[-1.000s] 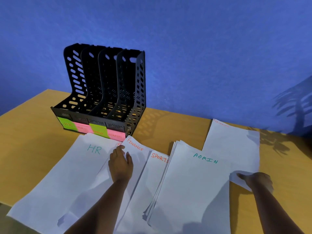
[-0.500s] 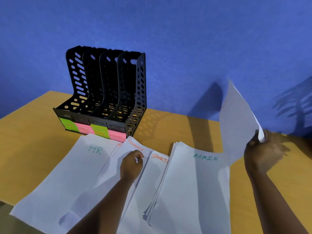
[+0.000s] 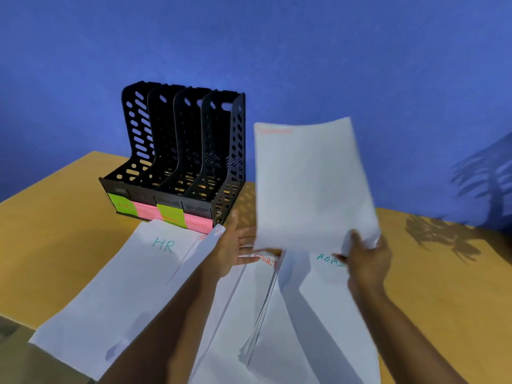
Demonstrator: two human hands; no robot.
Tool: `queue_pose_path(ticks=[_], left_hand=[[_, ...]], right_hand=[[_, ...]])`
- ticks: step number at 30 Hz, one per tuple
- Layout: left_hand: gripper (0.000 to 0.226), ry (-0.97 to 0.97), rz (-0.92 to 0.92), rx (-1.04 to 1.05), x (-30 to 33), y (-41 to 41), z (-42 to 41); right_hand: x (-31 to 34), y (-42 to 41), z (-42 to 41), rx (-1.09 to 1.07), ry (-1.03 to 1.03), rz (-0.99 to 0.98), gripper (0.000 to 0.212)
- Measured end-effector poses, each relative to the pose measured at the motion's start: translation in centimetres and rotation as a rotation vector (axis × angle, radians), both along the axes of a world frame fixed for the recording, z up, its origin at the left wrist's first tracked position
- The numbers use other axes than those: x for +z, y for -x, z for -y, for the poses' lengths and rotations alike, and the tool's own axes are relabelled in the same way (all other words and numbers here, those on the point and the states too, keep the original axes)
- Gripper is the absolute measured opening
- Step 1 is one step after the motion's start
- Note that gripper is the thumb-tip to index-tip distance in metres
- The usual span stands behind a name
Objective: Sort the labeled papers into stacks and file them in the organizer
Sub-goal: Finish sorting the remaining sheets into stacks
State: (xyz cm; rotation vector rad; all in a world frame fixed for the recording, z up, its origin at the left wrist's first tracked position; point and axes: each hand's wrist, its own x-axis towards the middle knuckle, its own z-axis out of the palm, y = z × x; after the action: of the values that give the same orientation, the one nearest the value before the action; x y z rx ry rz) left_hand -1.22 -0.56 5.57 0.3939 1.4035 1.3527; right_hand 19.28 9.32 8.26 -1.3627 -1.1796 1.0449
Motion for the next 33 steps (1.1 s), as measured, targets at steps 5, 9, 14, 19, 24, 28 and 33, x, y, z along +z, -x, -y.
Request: queue_pose_path(ticks=[5,9,14,19,24,28,33], left_hand=[[0.066,-0.102,0.057,0.141,-2.1,2.3,1.3],[0.049,0.124,-0.105,0.188,-3.6,3.3,3.2],[0.036,0.559,-0.730,0.142,-4.6,5.0,4.7],[0.043,0.815,-0.896,0.071,-4.5,5.9,5.8],[0.046,0.908,-0.917,0.166,-5.1,6.1,6.3],[0.040,0.941,-1.035,0.213,-5.7,6.1,6.3],[0.039,0.867,-1.177,0.340,-6.0,5.6,6.0]], right_hand=[[-5.7,1.8,7.1,0.103,0.143,0.114,0.037],[-7.7,2.1,10.2,0.207,0.384,0.186,0.042],[-6.9,2.4,12.9,0.585,0.647,-0.005,0.006],[-7.0,2.4,12.3,0.851,0.377,0.451,0.034],[-7.0,1.4,7.8,0.953,0.103,0.627,0.028],[-7.0,0.2,3.8,0.758,0.013,0.686,0.022],[-6.9,-2.3,0.1,0.406,0.015,0.876,0.017]])
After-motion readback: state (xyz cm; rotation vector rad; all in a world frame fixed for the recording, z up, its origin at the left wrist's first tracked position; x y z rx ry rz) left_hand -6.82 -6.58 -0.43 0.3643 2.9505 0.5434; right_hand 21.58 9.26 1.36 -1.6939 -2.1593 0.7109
